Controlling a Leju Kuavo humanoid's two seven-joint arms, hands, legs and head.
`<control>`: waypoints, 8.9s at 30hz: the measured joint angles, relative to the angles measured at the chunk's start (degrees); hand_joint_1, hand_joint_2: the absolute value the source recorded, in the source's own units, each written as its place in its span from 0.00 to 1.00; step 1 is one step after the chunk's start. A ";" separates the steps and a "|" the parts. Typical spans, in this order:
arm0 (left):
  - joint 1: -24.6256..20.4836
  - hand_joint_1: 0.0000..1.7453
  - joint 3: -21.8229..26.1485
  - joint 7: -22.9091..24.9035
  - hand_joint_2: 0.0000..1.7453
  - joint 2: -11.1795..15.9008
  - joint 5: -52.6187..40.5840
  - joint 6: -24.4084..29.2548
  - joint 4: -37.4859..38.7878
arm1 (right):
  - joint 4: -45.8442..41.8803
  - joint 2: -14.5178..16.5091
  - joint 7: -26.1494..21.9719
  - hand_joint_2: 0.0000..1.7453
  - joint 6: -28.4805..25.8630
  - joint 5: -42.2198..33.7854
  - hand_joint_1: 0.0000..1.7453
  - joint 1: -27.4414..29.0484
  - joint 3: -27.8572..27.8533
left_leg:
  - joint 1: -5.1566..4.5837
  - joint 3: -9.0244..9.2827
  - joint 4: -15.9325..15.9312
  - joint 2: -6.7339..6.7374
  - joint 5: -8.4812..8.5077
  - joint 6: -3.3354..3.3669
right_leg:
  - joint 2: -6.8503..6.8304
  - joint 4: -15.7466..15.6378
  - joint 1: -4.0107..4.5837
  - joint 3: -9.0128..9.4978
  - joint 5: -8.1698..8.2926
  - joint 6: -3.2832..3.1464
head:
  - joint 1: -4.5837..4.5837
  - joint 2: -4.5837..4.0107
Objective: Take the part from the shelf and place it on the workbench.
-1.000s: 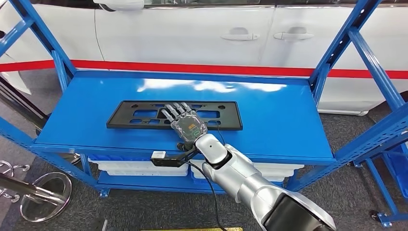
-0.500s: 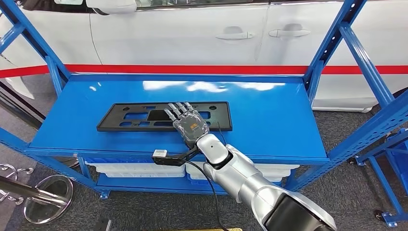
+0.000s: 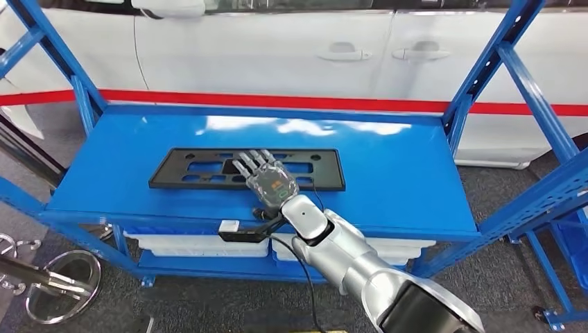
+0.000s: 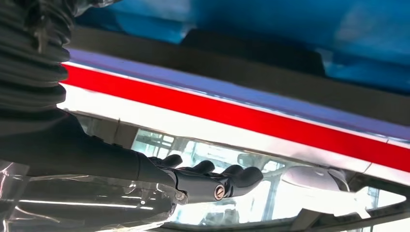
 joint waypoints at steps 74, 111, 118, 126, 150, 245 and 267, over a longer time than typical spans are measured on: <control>-0.36 0.00 -2.24 -2.54 0.00 1.14 3.56 0.07 0.00 | 13.32 0.00 16.28 1.00 9.87 11.38 0.00 -7.60 1.49 | -0.42 -0.30 0.81 -0.17 -0.82 -1.61 | 0.00 -7.27 -0.17 2.62 5.22 -1.57 | -0.01 -0.01; 0.38 0.00 -3.35 -10.56 1.00 2.32 5.41 -1.10 0.00 | 13.81 -2.39 11.18 1.00 8.06 8.30 1.00 -7.52 -5.95 | 0.15 -7.03 16.80 -0.10 -7.99 -3.14 | -0.23 -7.24 -0.58 2.98 5.04 -2.16 | -0.02 -0.01; 0.22 0.00 -3.69 -9.29 1.00 2.62 6.24 -2.33 0.00 | 12.83 -2.24 2.93 1.00 2.17 -1.57 1.00 -7.22 -11.17 | -0.34 0.63 0.66 -0.21 -0.99 -1.62 | 0.18 -6.86 -0.25 2.87 5.00 -0.86 | -0.01 -0.01; 0.49 0.00 -3.59 -7.32 1.00 2.67 8.95 -3.30 0.00 | 7.07 -1.69 -10.84 1.00 -3.44 -14.12 1.00 -3.15 -18.05 | 0.06 0.33 -0.05 -0.07 -0.19 0.08 | -0.04 9.89 -0.45 -5.17 -2.69 0.55 | 0.00 -0.01; 4.37 0.00 -1.19 -17.26 1.00 3.72 12.59 -6.91 0.00 | -55.33 -14.46 -30.76 1.00 10.91 -67.17 1.00 25.65 -20.17 | -0.42 0.46 0.81 -0.20 -1.28 -0.63 | 0.23 -6.36 -0.28 3.18 3.72 -0.52 | -0.01 -0.01; 5.05 0.00 0.95 -10.39 1.00 1.57 6.51 -3.07 0.31 | -84.33 -33.41 -34.20 1.00 27.91 -71.99 1.00 42.86 -6.10 | -0.69 5.05 -1.20 0.71 -2.97 1.00 | -0.32 -1.64 -1.18 -1.01 1.23 1.20 | -0.02 -0.01; 5.54 0.00 1.33 -9.71 1.00 1.57 5.99 -2.85 0.35 | -84.97 -33.41 -36.08 1.00 27.38 -71.76 1.00 44.51 -6.60 | -0.39 -6.51 17.10 0.61 -8.10 -2.39 | -0.79 -7.25 -0.87 4.02 4.50 -1.62 | -0.04 -0.01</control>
